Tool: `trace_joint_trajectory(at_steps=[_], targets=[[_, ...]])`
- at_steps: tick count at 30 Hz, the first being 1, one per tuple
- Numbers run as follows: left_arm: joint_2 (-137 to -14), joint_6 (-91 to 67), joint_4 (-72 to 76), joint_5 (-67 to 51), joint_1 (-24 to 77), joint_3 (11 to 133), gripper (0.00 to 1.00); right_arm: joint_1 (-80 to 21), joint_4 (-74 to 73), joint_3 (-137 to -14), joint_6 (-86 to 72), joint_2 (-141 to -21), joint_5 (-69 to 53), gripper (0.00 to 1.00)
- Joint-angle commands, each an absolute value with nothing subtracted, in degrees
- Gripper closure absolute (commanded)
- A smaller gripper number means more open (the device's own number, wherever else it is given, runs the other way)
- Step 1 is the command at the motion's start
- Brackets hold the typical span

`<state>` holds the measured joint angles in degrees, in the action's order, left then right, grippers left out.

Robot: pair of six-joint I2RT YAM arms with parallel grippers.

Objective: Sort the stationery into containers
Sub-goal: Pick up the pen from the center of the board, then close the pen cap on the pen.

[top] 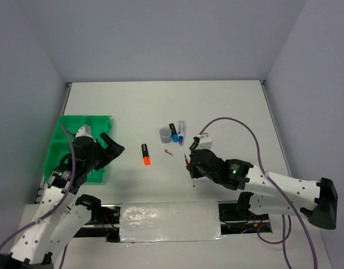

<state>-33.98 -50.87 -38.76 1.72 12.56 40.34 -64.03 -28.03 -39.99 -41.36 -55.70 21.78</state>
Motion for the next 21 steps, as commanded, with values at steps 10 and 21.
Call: trace_joint_trajectory(at_steps=[10, 21], targets=[[-75.21, -99.65, -42.43, 29.79, 47.72, 59.57, 0.01, -63.02, -50.27, -49.31, -39.9, -40.96, 35.42, 1.0], [-100.71, -104.59, -50.43, 22.24, 49.22, 79.35, 0.01, -63.02, -49.75, -46.58, -38.15, -37.45, 33.23, 1.0]])
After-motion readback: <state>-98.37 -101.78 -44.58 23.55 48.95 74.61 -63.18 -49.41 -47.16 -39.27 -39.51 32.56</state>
